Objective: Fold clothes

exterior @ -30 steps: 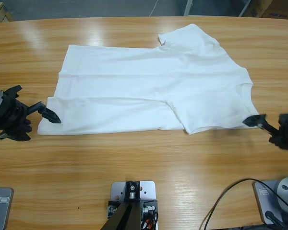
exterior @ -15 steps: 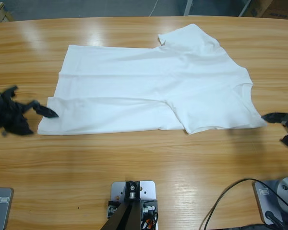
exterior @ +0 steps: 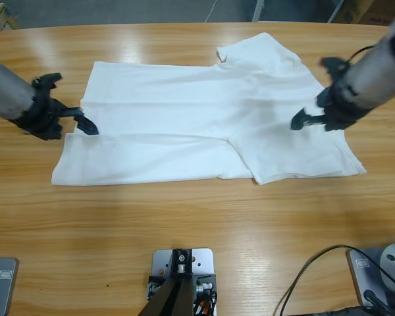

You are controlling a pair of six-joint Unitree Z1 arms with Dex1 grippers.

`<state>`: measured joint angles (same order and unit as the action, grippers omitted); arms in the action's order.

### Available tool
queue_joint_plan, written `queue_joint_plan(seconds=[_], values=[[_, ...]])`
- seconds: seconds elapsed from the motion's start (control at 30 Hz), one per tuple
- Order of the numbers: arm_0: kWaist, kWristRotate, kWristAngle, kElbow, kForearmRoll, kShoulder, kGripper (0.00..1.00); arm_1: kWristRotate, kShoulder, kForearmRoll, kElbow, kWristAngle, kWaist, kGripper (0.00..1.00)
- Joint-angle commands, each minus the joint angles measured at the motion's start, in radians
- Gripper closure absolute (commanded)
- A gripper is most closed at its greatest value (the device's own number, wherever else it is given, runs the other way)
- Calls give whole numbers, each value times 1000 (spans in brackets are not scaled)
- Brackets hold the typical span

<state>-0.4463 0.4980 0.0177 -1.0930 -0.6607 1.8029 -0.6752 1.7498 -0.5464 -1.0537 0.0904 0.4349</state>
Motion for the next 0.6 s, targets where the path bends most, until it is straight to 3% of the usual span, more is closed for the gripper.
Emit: queue_joint_plan(seconds=[0.03,0.33,0.6], values=[[-22,-12,-18,39,138,106,41,27,108,164,110,-51,-7,110],[-58,0,-7,95,198,150,36,9,175,273,182,-37,-7,106],[-84,43,11,222,259,158,41,-160,199,271,264,-44,53,101]])
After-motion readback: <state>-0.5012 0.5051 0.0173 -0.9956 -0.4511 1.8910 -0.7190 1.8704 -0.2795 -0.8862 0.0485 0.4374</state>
